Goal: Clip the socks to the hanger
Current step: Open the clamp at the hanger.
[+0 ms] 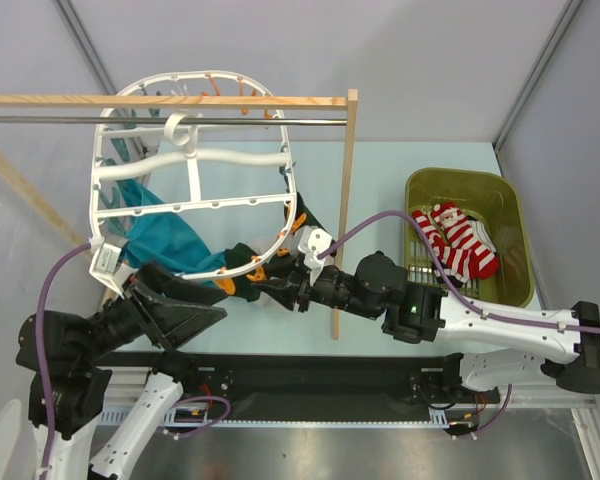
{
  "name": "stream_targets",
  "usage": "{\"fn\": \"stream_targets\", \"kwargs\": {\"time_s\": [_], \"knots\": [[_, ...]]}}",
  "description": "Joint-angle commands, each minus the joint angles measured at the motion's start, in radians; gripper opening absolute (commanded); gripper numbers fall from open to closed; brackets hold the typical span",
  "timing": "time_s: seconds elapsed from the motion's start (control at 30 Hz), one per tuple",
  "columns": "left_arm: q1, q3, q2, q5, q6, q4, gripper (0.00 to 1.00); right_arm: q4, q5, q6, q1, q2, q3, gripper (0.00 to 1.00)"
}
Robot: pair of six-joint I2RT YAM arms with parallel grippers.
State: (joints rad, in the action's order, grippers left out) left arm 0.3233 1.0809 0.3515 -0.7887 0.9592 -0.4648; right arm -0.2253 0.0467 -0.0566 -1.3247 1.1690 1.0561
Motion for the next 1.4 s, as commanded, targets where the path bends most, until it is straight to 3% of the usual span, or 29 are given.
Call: {"fn": "stream_targets", "kwargs": {"time_s": [0.0, 0.07, 0.2, 0.33, 0.5, 0.67, 0.8, 0.93, 1.13, 1.37], "knots": [[0.002, 0.042, -0.022, 0.008, -0.014, -0.027, 0.70, -0.016, -0.037, 0.085, 0.012, -0.014, 0.027, 0.21], [-0.001, 0.039, -0.040, 0.011, -0.008, -0.023, 0.70, 0.012, -0.083, 0.113, 0.015, -0.015, 0.045, 0.08], [-0.039, 0.010, -0.048, -0.035, -0.008, -0.017, 0.71, 0.050, -0.117, 0.187, 0.019, -0.019, 0.065, 0.00], [-0.142, 0.001, -0.037, -0.110, -0.057, -0.078, 0.69, 0.133, -0.130, 0.283, 0.019, 0.003, 0.122, 0.00], [-0.141, -0.036, -0.054, -0.080, -0.086, -0.110, 0.66, 0.309, -0.090, 0.386, 0.019, 0.049, 0.226, 0.00], [-0.113, -0.073, -0.040, -0.028, -0.085, -0.090, 0.60, 0.440, -0.074, 0.468, 0.019, 0.100, 0.326, 0.00], [-0.012, -0.006, 0.052, 0.016, -0.165, -0.130, 0.54, 0.446, -0.122, 0.503, 0.024, 0.106, 0.337, 0.00], [0.017, 0.024, 0.084, 0.038, -0.198, -0.144, 0.47, 0.463, -0.163, 0.544, 0.031, 0.103, 0.357, 0.00], [0.017, -0.111, 0.035, -0.001, -0.116, 0.034, 0.42, 0.472, -0.279, 0.632, 0.079, 0.066, 0.360, 0.00], [0.017, -0.156, 0.040, -0.052, -0.050, 0.185, 0.59, 0.457, -0.412, 0.707, 0.157, 0.038, 0.355, 0.00]]}}
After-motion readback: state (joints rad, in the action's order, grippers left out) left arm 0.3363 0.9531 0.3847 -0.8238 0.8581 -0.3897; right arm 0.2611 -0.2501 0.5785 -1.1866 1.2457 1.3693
